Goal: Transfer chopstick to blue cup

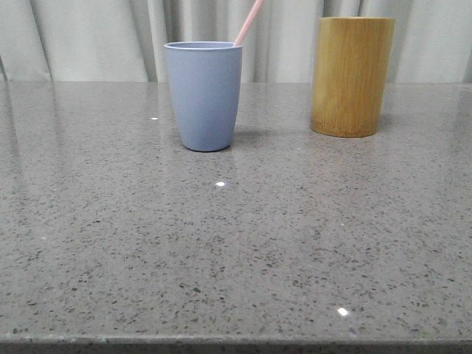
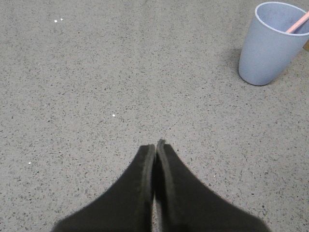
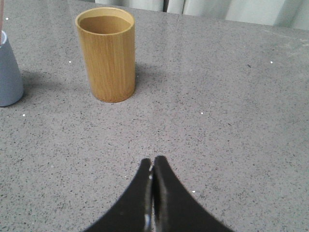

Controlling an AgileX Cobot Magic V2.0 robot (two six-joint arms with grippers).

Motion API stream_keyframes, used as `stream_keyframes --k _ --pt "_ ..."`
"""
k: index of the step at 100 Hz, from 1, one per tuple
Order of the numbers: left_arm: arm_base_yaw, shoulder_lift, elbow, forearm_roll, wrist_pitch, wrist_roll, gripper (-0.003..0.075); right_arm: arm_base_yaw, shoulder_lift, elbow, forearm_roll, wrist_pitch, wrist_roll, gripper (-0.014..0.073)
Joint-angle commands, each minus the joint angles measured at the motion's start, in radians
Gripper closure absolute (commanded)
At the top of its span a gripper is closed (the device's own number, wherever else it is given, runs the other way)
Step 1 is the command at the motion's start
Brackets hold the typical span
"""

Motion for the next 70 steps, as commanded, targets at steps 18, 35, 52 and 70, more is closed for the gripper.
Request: stream_keyframes --k 18,35,52,70 --pt "0.003 0.003 -0.026 -0.017 -0.074 -0.008 0.0739 -0.006 0.001 -0.024 -0.020 -0.066 -0.002 0.0715" --pt "0.003 0.003 -0.026 0.003 -0.099 -0.008 0.0739 -0.006 0.001 -0.024 -0.020 -0.066 -0.002 0.0715" --pt "0.003 -0.012 -0.003 0.057 -0.211 -0.008 0.0739 -0.006 0.001 -0.024 -0.020 -0.066 -0.002 0.0715" --pt "0.003 -0.118 0.076 0.090 -0.283 -0.008 0.0739 -0.006 0.001 -0.024 -0.020 -0.066 -0.002 0.0715"
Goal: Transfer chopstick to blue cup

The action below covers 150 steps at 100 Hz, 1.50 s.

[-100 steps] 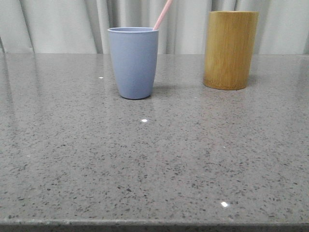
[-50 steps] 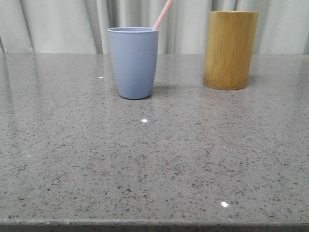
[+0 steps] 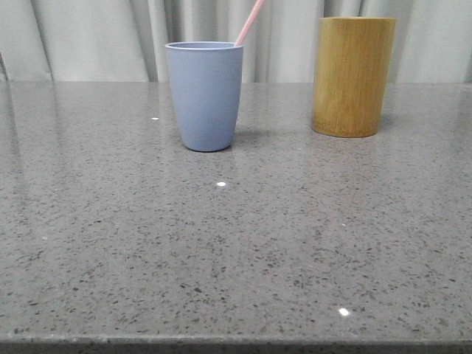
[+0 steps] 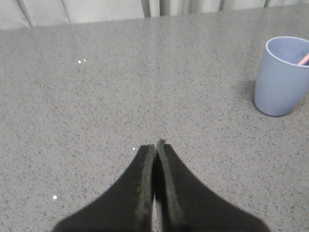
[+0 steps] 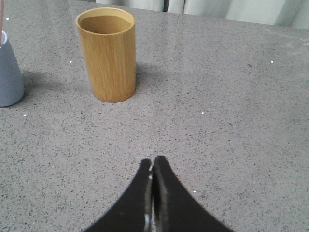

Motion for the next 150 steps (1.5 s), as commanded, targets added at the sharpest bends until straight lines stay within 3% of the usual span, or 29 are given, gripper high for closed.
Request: stream_keyframes --k 1,19,38,55,85,120,150 --pt "0.003 -0.062 0.019 0.029 -0.141 -0.008 0.0739 -0.006 0.001 -0.024 -0.020 -0.066 -0.004 0.0715" --pt "0.037 -0.279 0.207 0.050 -0.352 -0.008 0.0739 -0.006 0.001 -0.024 -0.020 -0.066 -0.004 0.0715" --pt "0.126 -0.515 0.404 0.051 -0.392 -0.008 0.0739 -0.006 0.001 -0.024 -0.020 -0.066 -0.004 0.0715" --pt "0.179 -0.496 0.497 0.062 -0.412 -0.008 0.0739 -0.006 0.003 -0.024 -0.020 -0.063 -0.004 0.0715" --pt "0.179 -0.508 0.579 0.062 -0.591 -0.008 0.0739 -0.006 0.003 -0.024 -0.020 -0.063 -0.004 0.0715" --pt "0.150 -0.508 0.669 0.062 -0.693 -0.012 0.0739 -0.006 0.003 -0.024 -0.020 -0.063 -0.004 0.0715" --pt "0.144 -0.508 0.669 0.065 -0.672 -0.012 0.0739 -0.006 0.003 -0.024 -0.020 -0.063 -0.004 0.0715"
